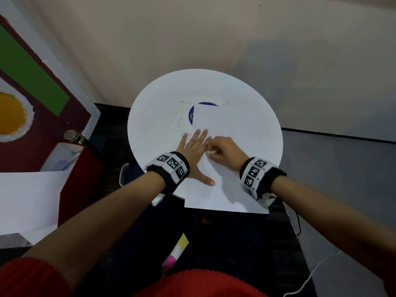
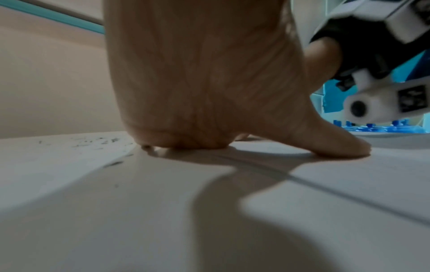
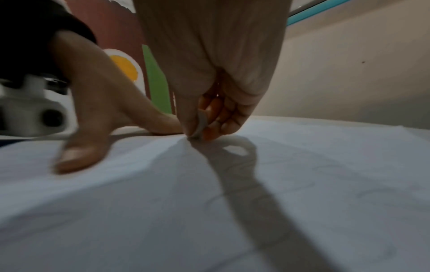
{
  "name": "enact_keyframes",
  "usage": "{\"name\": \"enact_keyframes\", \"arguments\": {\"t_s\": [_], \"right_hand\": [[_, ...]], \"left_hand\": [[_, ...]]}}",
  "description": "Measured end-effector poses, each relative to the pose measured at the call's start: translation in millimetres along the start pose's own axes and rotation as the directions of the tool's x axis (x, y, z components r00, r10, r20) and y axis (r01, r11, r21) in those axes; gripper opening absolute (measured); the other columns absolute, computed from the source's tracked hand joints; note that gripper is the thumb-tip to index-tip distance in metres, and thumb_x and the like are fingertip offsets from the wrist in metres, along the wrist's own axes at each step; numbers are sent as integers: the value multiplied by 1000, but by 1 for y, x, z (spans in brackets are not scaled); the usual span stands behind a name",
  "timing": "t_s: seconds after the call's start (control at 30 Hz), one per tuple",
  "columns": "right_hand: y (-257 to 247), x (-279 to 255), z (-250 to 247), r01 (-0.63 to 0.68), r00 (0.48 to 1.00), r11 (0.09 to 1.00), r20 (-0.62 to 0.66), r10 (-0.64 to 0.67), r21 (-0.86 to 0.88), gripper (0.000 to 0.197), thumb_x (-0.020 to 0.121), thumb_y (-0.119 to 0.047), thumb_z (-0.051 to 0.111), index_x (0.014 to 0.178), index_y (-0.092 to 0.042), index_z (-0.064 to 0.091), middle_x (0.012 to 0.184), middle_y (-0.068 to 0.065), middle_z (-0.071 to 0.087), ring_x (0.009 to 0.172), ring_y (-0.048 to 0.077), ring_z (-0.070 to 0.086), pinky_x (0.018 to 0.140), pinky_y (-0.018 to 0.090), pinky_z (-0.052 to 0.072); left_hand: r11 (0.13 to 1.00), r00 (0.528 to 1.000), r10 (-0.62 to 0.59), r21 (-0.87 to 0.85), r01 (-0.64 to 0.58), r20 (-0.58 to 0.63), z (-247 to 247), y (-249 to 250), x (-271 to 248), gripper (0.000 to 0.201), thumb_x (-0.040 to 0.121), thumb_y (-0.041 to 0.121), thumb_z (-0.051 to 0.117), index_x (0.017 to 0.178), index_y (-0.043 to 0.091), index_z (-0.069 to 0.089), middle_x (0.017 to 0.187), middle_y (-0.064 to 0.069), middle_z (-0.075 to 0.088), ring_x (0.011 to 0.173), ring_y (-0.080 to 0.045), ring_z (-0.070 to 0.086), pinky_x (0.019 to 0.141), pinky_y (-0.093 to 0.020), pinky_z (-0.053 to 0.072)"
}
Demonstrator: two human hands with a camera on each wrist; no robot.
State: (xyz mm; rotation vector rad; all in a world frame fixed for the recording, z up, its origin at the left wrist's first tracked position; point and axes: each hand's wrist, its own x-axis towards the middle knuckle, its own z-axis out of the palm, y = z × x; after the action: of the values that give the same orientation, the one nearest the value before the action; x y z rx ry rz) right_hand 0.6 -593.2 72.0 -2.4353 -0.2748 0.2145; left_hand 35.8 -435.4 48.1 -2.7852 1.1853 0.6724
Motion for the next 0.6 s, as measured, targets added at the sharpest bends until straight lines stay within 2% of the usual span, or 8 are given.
{"name": "enact_keyframes", "arguments": {"t_s": [0.13,0.2,0.27,0.37,0.43,0.53,0.6], "right_hand": [[-13,-23,11,42,985,998,166,-48,37,25,76,-1,63,65,-20,51,64,-12,48,57,0,45,55,11,36],[-6,-9,-1,11,996,1000,93,-13,17,16,77,-1,64,70,-13,57,65,-8,50,58,4,46,56,11,35],[-2,-3,-6,-8,1000,1000,3,8,-4,17,77,0,63,71,-14,55,65,-10,47,58,4,45,58,15,34],[-5,-15,4,39,996,998,79,-36,-47,22,78,-4,62,66,-16,49,66,-5,48,58,6,43,58,19,35],[-6,-16,-3,33,988,998,154,-24,-57,19,80,-9,65,65,-12,53,69,1,54,60,10,47,59,21,39],[-5,-1,-18,4,993,997,119,5,-74,7,80,-11,66,77,-7,62,73,-3,55,65,10,51,65,24,42],[-3,-8,-14,22,992,994,128,-8,-108,5,81,-10,65,78,-9,61,71,-8,48,63,5,46,62,22,37]], "left_hand": [[1000,1000,-7,-1,7,-3,1,1,0,144,54,93,50,149,13,-23,153,-6,-35,140,-24,-33,114,-53,-17],[1000,1000,-8,4,8,-5,1,1,0,144,54,93,49,150,14,-23,153,-6,-35,140,-25,-33,114,-54,-15],[1000,1000,-4,-10,4,3,0,0,1,143,54,94,48,149,16,-23,153,-5,-36,140,-25,-33,114,-55,-14],[1000,1000,3,-11,-3,-7,2,-1,1,141,54,93,50,149,19,-23,153,-5,-36,140,-25,-34,114,-56,-15],[1000,1000,4,-7,-4,-3,2,-1,1,140,54,93,50,149,20,-23,153,-4,-36,140,-24,-34,113,-56,-16],[1000,1000,6,-3,-6,10,2,0,1,141,53,94,49,149,19,-23,152,-5,-37,140,-24,-34,114,-56,-15],[1000,1000,3,-11,-3,4,2,-1,1,141,54,93,49,150,19,-22,153,-5,-36,140,-24,-34,114,-55,-16]]}}
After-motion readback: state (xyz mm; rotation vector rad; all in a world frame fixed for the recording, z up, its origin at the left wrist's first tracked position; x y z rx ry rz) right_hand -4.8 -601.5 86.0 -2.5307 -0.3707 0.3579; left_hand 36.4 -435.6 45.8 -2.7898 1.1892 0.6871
